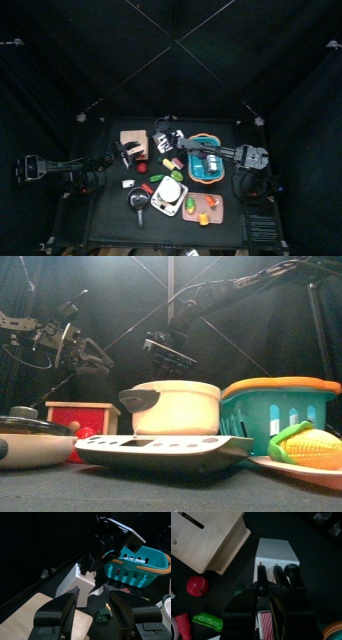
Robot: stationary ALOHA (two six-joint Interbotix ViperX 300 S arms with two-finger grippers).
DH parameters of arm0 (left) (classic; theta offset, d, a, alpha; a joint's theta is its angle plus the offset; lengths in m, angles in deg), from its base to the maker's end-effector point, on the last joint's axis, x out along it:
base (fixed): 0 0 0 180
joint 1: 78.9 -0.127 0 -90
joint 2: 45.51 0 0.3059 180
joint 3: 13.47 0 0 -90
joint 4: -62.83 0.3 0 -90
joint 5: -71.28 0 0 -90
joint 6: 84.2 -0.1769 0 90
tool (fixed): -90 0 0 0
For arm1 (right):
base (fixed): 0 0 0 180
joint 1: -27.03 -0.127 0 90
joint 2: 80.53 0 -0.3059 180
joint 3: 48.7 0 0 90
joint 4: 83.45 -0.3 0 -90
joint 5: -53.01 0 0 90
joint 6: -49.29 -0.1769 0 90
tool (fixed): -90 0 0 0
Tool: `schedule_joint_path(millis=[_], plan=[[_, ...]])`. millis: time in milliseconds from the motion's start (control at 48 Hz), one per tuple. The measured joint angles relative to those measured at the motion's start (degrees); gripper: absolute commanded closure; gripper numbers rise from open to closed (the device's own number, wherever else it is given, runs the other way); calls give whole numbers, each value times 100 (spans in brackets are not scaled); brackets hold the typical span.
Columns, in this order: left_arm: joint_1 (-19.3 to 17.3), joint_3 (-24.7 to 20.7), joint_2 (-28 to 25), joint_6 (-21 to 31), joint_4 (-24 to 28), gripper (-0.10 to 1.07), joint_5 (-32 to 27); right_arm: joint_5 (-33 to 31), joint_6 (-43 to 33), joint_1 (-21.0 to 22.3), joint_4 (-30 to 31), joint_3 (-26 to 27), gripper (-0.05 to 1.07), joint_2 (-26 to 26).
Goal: Pull out cleaver
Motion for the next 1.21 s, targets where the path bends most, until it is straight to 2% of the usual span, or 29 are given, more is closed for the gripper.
schedule_joint_path(millis=[229, 562, 833, 1042, 1208], plan=[[0, -9, 0, 9, -18, 15, 0, 123, 0, -18, 18, -105, 45, -88], [0, -9, 0, 0, -18, 15, 0, 281, -9, -123, 114, -589, 45, -606], [0, 0, -9, 0, -18, 15, 0, 396, 0, -255, 149, -765, 45, -984], [0, 0, 0, 0, -18, 15, 0, 299, 9, -457, 598, -993, 45, -1274], [0, -9, 0, 0, -18, 15, 0, 281, 0, -642, 686, -1178, 45, -1652]])
